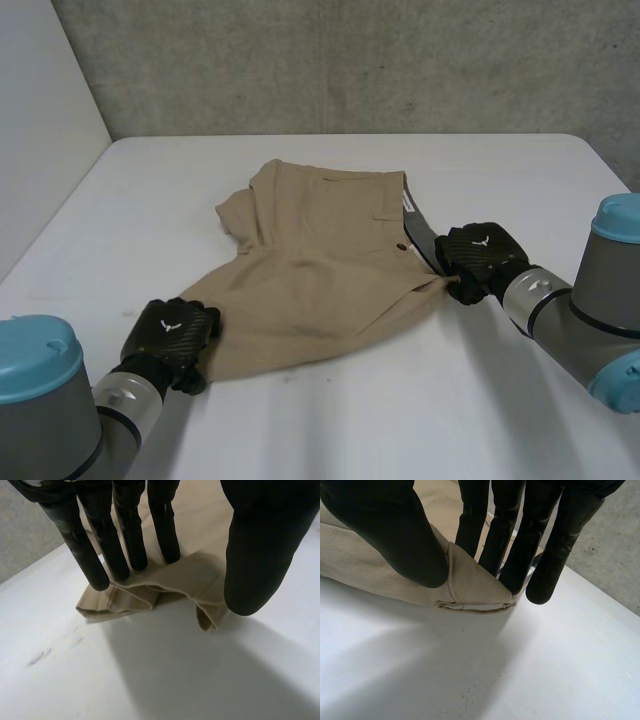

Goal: Fold the shorts.

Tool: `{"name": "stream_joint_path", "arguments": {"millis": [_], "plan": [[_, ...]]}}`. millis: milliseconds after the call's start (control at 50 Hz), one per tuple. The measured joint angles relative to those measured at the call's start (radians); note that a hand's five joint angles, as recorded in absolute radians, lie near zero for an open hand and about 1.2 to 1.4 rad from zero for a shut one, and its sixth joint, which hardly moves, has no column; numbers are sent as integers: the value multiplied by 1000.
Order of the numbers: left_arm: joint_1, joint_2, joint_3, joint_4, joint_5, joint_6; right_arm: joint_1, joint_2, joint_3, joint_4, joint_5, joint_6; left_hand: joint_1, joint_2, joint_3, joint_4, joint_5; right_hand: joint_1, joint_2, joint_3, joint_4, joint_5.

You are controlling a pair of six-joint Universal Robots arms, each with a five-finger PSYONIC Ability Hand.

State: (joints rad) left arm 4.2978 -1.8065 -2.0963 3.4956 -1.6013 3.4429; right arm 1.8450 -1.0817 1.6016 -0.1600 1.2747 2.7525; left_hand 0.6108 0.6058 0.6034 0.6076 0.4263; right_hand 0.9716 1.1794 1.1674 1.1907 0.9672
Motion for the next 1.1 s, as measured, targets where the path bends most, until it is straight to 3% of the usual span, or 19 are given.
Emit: {"name": "stream_joint_path", "arguments": {"millis": [200,360,460,540,620,840,1100], "plan": [[-14,-54,31,1,-4,4,0,0,0,-1,0,-1,106,104,106,104,102,0,0,0,0,0],[-18,-65,45,47,-2,1,-1,2,-2,-2,1,-5,499,570,563,565,549,0,0,0,0,0],[-18,-60,42,84,2,-2,-1,3,-7,1,-1,-9,499,587,579,585,551,-14,-12,-12,-13,-11],[-15,-33,36,88,6,-3,-3,2,-19,21,-9,-31,499,587,579,585,551,-412,-538,-523,-534,-479],[-10,2,27,85,8,-3,-5,3,-37,62,-19,-82,499,587,579,585,551,-512,-659,-650,-668,-616],[18,57,17,78,8,-2,-50,22,-84,186,-45,-327,499,587,579,586,551,-527,-678,-670,-691,-643],[52,52,27,77,9,-4,-51,69,-93,134,-115,-279,499,588,579,586,551,-524,-661,-640,-669,-613]]}}
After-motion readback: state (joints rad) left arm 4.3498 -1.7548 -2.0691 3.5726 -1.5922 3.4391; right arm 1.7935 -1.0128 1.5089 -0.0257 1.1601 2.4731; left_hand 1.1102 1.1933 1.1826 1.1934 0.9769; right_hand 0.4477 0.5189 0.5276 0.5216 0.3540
